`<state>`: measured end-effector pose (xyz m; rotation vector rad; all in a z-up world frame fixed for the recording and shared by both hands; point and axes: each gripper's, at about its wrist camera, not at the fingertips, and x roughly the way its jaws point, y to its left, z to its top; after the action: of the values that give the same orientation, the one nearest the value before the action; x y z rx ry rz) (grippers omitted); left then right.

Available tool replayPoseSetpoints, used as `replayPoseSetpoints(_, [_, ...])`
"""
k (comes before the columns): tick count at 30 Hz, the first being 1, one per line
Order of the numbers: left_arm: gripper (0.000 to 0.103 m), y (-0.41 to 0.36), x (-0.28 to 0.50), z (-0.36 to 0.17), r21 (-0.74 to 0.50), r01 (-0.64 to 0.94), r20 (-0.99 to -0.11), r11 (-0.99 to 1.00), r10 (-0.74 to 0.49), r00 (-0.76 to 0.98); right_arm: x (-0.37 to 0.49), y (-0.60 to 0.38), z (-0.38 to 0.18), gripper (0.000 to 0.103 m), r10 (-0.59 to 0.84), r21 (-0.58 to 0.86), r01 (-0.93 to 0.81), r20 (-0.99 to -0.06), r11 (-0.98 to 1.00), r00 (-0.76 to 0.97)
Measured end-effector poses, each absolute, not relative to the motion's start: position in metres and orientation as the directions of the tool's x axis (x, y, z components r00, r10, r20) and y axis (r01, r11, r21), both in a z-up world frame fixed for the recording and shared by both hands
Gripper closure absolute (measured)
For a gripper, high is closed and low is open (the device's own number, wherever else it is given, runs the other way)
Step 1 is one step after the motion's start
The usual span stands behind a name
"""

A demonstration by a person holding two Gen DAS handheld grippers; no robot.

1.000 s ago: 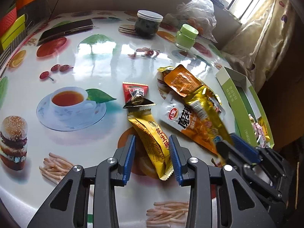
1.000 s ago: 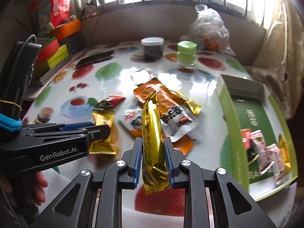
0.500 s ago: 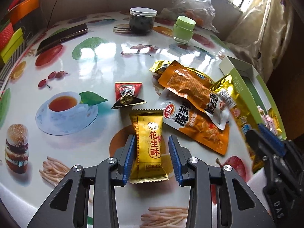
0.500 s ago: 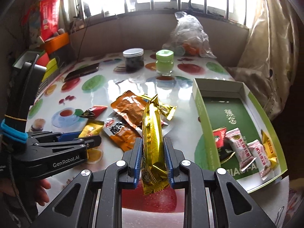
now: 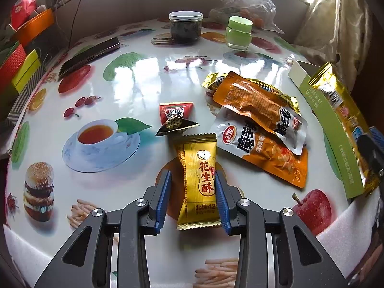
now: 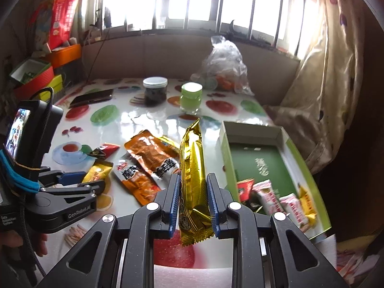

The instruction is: Organize snacks

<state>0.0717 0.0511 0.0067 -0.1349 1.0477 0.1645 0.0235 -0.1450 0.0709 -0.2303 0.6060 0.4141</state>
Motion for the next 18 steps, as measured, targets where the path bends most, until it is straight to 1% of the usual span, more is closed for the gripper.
replayPoseSetpoints(4, [0.066, 0.0516, 0.0705, 0.0069, -0.045, -0.197, -0.865, 0.979, 0.060, 0.497, 0.0204, -0.1449, 0.0756, 0.082, 0.299, -0.105, -0.436, -0.584, 0.894, 0.755])
replayPoseSetpoints(5, [0.069, 0.0516, 0.0701, 0.0067, -0.044, -0.198, -0.865, 0.979, 0.062, 0.499, 0.0200, -0.1448, 0.0767, 0.082, 0.297, -0.108, -0.435, -0.583, 0.894, 0.756])
replayPoseSetpoints(6, [0.075, 0.0520, 0.0695, 0.0069, -0.041, -0.199, -0.863, 0.979, 0.066, 0.501, 0.0192, -0.1445, 0.0777, 0.082, 0.294, -0.114, -0.433, -0.580, 0.894, 0.760])
replayPoseSetpoints(9, [0.079, 0.0532, 0.0687, 0.0074, -0.045, -0.197, -0.860, 0.979, 0.062, 0.507, 0.0172, -0.1434, 0.0803, 0.082, 0.289, -0.123, -0.430, -0.575, 0.895, 0.765])
replayPoseSetpoints(18, [0.080, 0.0560, 0.0656, 0.0091, -0.081, -0.191, -0.854, 0.978, 0.030, 0.519, 0.0147, -0.1424, 0.0816, 0.082, 0.283, -0.129, -0.427, -0.575, 0.895, 0.767])
